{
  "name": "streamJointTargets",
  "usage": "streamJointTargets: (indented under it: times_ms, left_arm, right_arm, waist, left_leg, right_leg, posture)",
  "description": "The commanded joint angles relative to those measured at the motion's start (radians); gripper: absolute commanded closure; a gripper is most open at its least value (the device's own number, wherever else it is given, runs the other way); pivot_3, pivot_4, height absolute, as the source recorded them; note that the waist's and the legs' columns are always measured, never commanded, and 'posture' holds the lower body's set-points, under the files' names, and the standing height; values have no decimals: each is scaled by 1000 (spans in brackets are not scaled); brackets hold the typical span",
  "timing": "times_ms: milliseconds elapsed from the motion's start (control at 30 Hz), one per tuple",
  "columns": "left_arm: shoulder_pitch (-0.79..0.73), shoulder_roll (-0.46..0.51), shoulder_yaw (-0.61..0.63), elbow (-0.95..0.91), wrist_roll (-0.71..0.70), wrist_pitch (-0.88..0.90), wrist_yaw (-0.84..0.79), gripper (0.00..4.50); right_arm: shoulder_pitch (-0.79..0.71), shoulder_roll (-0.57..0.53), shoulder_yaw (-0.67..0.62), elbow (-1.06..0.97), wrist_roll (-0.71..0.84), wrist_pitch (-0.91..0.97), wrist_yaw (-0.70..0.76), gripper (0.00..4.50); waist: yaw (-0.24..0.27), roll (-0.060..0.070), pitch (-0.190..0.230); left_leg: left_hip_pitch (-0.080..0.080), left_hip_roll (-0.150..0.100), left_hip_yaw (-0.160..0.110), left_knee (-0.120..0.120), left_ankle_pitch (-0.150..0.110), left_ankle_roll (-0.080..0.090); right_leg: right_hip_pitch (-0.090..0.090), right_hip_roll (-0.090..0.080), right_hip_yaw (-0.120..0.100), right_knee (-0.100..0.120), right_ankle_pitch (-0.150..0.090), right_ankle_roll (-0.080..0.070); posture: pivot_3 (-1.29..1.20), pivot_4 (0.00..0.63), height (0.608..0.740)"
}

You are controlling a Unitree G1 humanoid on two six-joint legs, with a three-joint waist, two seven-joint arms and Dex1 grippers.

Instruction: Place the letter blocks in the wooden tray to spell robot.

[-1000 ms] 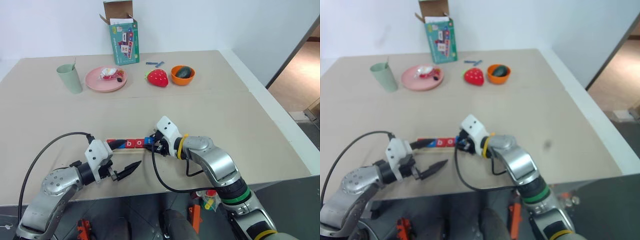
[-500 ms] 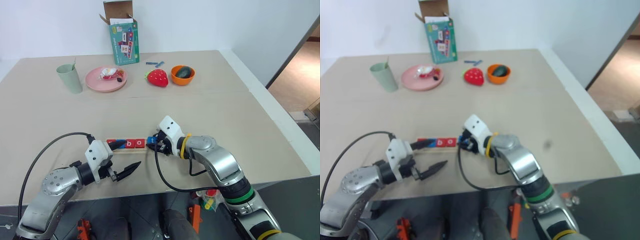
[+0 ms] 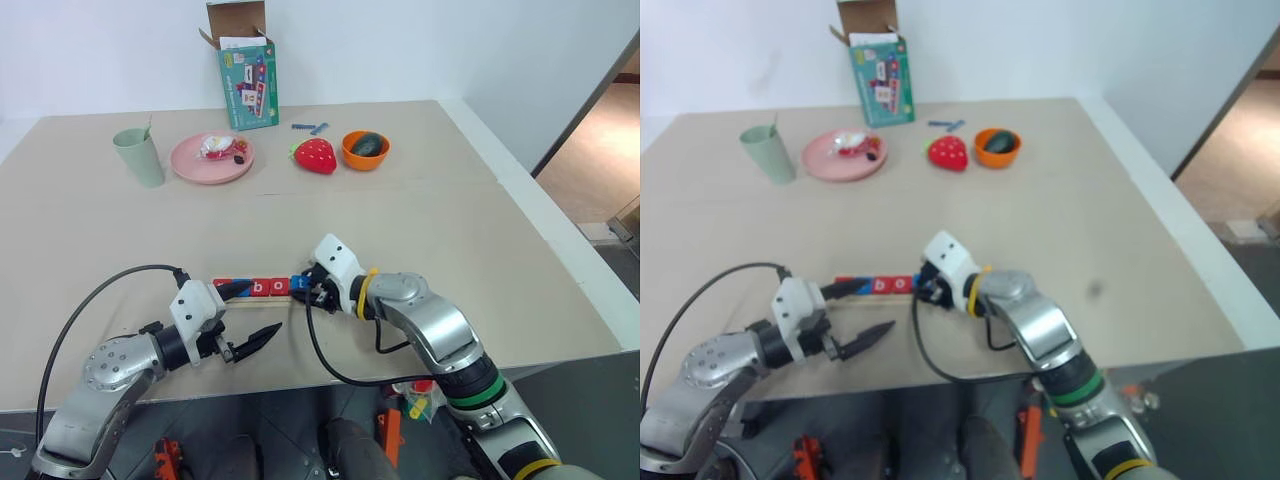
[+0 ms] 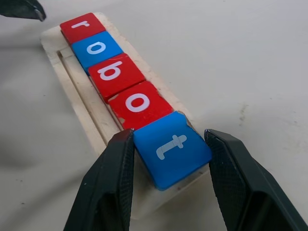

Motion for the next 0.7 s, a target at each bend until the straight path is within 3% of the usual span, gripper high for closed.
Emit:
streamJointTargets:
  times_ms: [33, 367, 700]
  left_arm:
    - [-3, 6, 23, -24, -3, -22, -1, 0]
    - [-8, -20, 42, -52, -107, 43, 12, 0]
    - [-6, -1, 39, -51, -91, 36, 7, 0]
  right_arm:
    - [-22, 10, 6, -15, 5, -20, 1, 2803]
    - [-20, 8, 17, 3, -3, -34, 1, 2803]
    - [-25, -16, -21, -64, 22, 8, -4, 2803]
  waist:
    - [0, 0, 0]
    - [0, 0, 0]
    - [0, 0, 0]
  left_leg:
    - [0, 0, 0, 0, 0, 0]
    - [0, 0, 0, 0, 0, 0]
    - [0, 0, 0, 0, 0, 0]
  right_leg:
    - [0, 0, 0, 0, 0, 0]
    - [0, 0, 0, 0, 0, 0]
    - [0, 0, 0, 0, 0, 0]
  posture:
    - [0, 150, 740]
    - [0, 150, 740]
    - [0, 150, 740]
